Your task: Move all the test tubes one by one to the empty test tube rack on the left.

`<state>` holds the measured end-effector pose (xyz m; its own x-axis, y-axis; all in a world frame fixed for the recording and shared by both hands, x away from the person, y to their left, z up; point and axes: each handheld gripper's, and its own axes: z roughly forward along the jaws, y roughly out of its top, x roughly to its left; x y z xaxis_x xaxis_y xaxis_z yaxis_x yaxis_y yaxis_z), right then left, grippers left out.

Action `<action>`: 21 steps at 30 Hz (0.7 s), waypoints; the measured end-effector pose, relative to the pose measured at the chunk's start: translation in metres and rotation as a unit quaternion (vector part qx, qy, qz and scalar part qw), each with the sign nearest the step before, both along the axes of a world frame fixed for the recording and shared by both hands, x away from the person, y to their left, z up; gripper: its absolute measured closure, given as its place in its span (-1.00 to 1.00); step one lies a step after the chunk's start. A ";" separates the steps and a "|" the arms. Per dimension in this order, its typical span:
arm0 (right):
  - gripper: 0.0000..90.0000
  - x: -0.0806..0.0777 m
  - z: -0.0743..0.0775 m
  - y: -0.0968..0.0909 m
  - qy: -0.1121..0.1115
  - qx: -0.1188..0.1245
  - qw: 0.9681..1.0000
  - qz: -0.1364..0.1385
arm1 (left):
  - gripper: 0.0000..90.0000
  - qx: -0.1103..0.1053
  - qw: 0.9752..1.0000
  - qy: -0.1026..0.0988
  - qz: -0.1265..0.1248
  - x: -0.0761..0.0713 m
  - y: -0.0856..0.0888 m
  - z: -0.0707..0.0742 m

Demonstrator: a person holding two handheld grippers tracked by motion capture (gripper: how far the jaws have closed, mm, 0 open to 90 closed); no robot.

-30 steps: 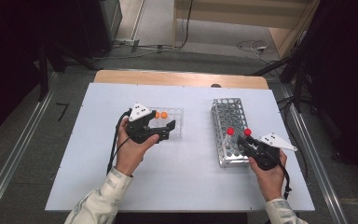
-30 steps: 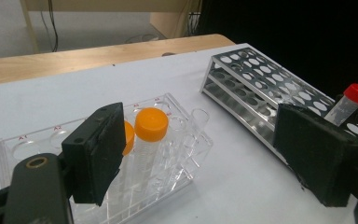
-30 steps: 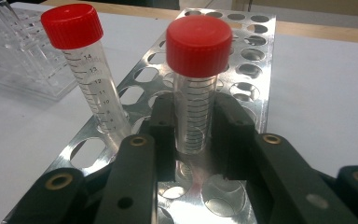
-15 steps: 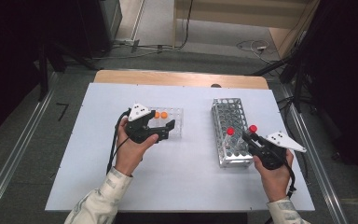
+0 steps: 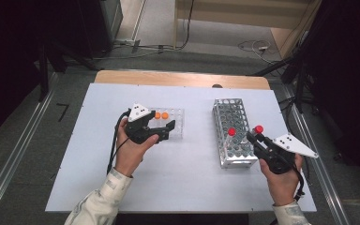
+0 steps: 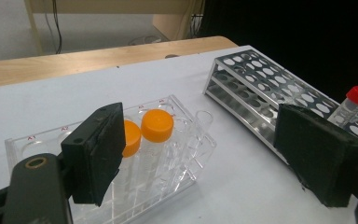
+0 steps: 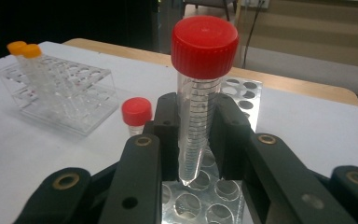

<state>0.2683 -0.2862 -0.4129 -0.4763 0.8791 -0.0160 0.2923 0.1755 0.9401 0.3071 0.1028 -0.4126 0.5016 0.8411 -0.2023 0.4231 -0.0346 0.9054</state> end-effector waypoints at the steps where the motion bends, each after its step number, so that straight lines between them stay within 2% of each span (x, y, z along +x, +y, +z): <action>1: 0.58 -0.002 0.001 0.000 -0.001 0.001 1.000 0.003 | -0.61 0.000 1.000 0.000 0.000 0.000 0.000 0.000; 12: 0.58 -0.017 0.007 0.013 -0.001 -0.001 0.999 0.039 | -0.61 0.000 1.000 0.000 0.000 -0.001 0.000 0.001; 21: 0.58 -0.021 0.003 0.040 0.005 -0.007 0.997 0.081 | -0.61 0.000 1.000 -0.003 -0.001 -0.002 0.000 0.001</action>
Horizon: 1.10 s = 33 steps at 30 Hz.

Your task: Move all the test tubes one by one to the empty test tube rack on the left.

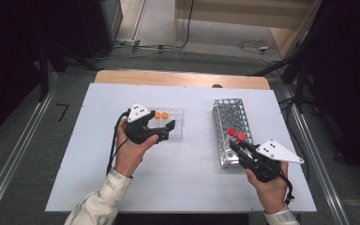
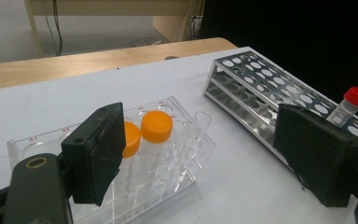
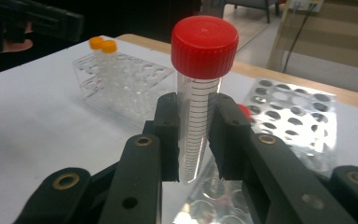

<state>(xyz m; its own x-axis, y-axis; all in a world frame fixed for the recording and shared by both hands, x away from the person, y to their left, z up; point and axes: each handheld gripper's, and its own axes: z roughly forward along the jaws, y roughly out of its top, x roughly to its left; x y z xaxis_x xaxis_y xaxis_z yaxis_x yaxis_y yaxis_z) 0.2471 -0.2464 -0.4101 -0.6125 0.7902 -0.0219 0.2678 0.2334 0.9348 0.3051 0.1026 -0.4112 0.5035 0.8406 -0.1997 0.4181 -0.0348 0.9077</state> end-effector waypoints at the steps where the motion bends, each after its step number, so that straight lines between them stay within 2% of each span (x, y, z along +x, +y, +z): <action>1: 0.58 0.000 -0.001 0.004 0.001 -0.003 1.000 0.004 | -0.61 0.000 1.000 0.000 0.000 0.000 0.000 0.000; 7: 0.58 0.002 -0.006 0.027 0.008 -0.010 1.000 0.029 | -0.61 -0.001 1.000 -0.001 -0.003 -0.001 -0.001 0.000; 14: 0.58 0.012 -0.012 0.052 0.018 -0.014 0.999 0.048 | -0.61 0.000 1.000 -0.003 -0.006 -0.002 -0.002 0.001; 24: 0.58 0.029 -0.021 0.086 0.035 -0.023 0.998 0.057 | -0.60 -0.002 1.000 -0.006 -0.011 -0.005 -0.004 0.004; 33: 0.58 0.041 -0.030 0.113 0.051 -0.036 0.996 0.061 | -0.58 -0.001 0.999 -0.017 -0.037 -0.014 -0.016 0.010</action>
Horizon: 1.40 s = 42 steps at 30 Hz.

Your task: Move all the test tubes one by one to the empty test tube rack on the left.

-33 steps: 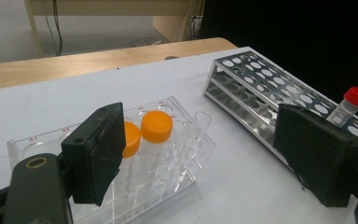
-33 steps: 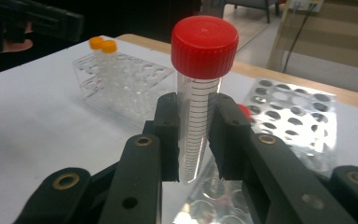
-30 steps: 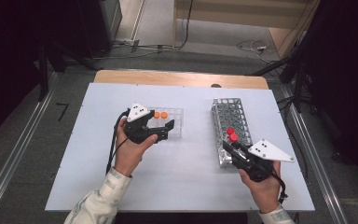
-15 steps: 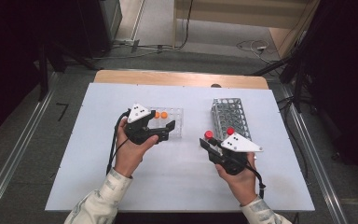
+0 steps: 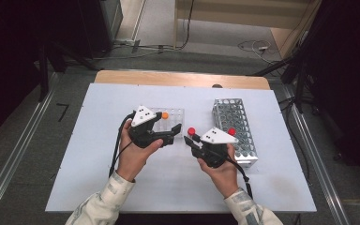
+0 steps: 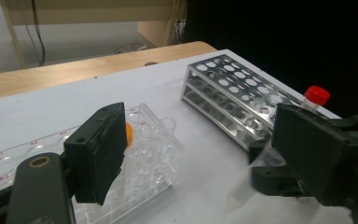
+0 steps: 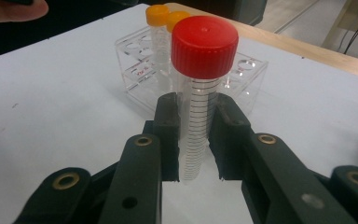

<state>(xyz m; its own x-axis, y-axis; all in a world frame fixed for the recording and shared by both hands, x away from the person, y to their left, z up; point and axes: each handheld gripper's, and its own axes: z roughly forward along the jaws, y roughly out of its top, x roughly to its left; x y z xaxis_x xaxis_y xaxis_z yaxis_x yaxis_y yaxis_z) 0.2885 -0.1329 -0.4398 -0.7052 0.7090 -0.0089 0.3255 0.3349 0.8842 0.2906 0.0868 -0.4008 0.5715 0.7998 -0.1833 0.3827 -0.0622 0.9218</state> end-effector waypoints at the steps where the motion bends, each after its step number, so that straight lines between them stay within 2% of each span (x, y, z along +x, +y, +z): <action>1: 0.58 0.002 -0.001 0.003 0.002 -0.001 1.000 0.001 | -0.58 0.001 1.000 -0.001 -0.004 -0.001 -0.002 0.001; 5: 0.58 0.007 -0.004 0.014 0.006 -0.003 1.000 0.004 | -0.58 0.004 1.000 -0.004 -0.018 -0.004 -0.009 0.001; 9: 0.58 0.008 -0.004 0.024 0.007 -0.004 1.000 0.011 | -0.48 0.012 0.999 -0.004 -0.035 -0.005 -0.014 -0.001; 15: 0.58 0.006 -0.004 0.031 0.009 -0.002 1.000 0.017 | -0.06 0.038 0.998 -0.012 -0.042 -0.005 -0.017 -0.007; 23: 0.58 0.007 -0.004 0.031 0.008 -0.001 1.000 0.018 | 0.50 0.057 0.997 -0.013 -0.053 -0.005 -0.020 -0.011; 33: 0.57 0.006 -0.003 0.031 0.009 0.004 1.000 0.016 | 0.56 0.059 0.997 -0.017 -0.052 -0.005 -0.020 -0.010; 36: 0.46 0.005 -0.003 0.032 0.010 0.007 1.000 0.017 | 0.56 0.059 0.997 -0.017 -0.051 -0.005 -0.019 -0.010; 42: -0.16 0.005 -0.002 0.031 0.019 0.024 0.999 0.016 | 0.56 0.047 0.998 -0.019 -0.040 -0.004 -0.012 -0.006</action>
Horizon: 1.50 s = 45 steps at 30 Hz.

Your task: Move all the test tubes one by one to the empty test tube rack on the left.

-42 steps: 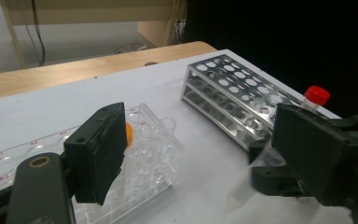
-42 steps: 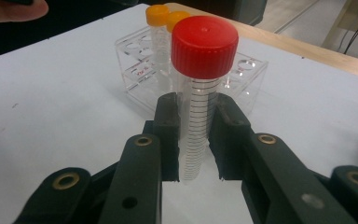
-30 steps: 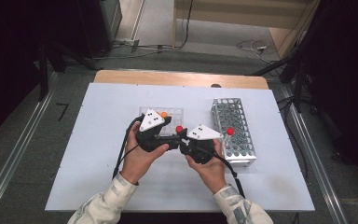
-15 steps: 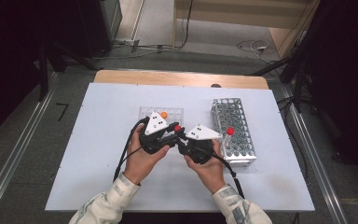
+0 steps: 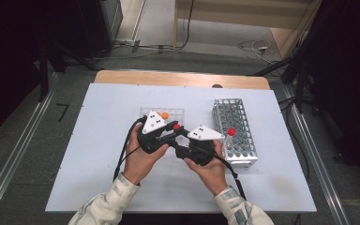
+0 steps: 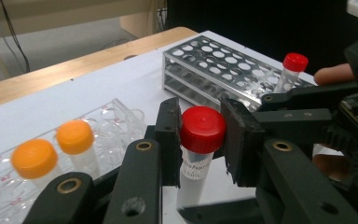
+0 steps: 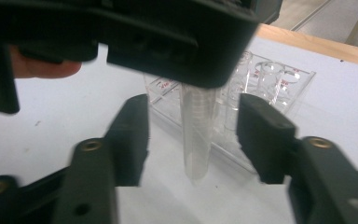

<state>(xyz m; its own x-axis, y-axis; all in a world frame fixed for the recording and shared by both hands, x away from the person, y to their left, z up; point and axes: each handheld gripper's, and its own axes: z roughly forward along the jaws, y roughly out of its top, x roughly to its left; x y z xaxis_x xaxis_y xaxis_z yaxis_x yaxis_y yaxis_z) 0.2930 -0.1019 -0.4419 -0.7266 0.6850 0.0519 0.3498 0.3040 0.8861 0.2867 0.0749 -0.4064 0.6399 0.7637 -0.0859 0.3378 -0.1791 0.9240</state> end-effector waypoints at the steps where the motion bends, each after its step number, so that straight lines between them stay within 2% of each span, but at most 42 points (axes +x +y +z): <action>1: -0.24 -0.001 0.001 0.000 0.002 0.004 1.000 0.000 | 0.56 -0.003 1.000 -0.002 0.002 0.000 0.002 0.001; 5: -0.41 -0.004 0.004 -0.003 0.003 0.011 1.000 0.004 | 0.56 -0.012 1.000 -0.006 0.011 0.000 0.009 0.007; 14: -0.44 -0.017 0.014 -0.017 -0.007 0.020 1.000 0.012 | 0.56 -0.027 0.999 -0.011 0.037 0.000 0.028 0.019; 21: -0.43 -0.025 0.021 -0.032 -0.013 0.027 0.999 0.010 | 0.56 -0.031 0.998 -0.019 0.054 0.000 0.039 0.025; 26: -0.42 -0.030 0.022 -0.045 -0.016 0.028 0.999 0.005 | 0.56 -0.029 0.996 -0.027 0.078 0.003 0.051 0.030; 34: -0.42 -0.033 0.024 -0.064 -0.019 0.029 0.999 -0.009 | 0.56 -0.028 0.993 -0.028 0.113 0.014 0.068 0.030; 42: -0.42 -0.033 0.022 -0.075 -0.014 0.027 0.999 -0.022 | 0.56 -0.025 0.990 -0.031 0.134 0.029 0.073 0.028; 45: -0.42 -0.034 0.022 -0.078 -0.015 0.027 0.999 -0.025 | 0.56 -0.026 0.990 -0.025 0.139 0.035 0.072 0.024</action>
<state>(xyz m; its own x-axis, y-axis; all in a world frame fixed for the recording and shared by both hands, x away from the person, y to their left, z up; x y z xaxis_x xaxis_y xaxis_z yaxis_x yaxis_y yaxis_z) 0.2593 -0.1797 -0.4202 -0.6940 0.7167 0.0691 0.3369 0.2384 0.9108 0.3214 0.1472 -0.3820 0.4100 0.9062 -0.1034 0.3203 -0.0369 0.9466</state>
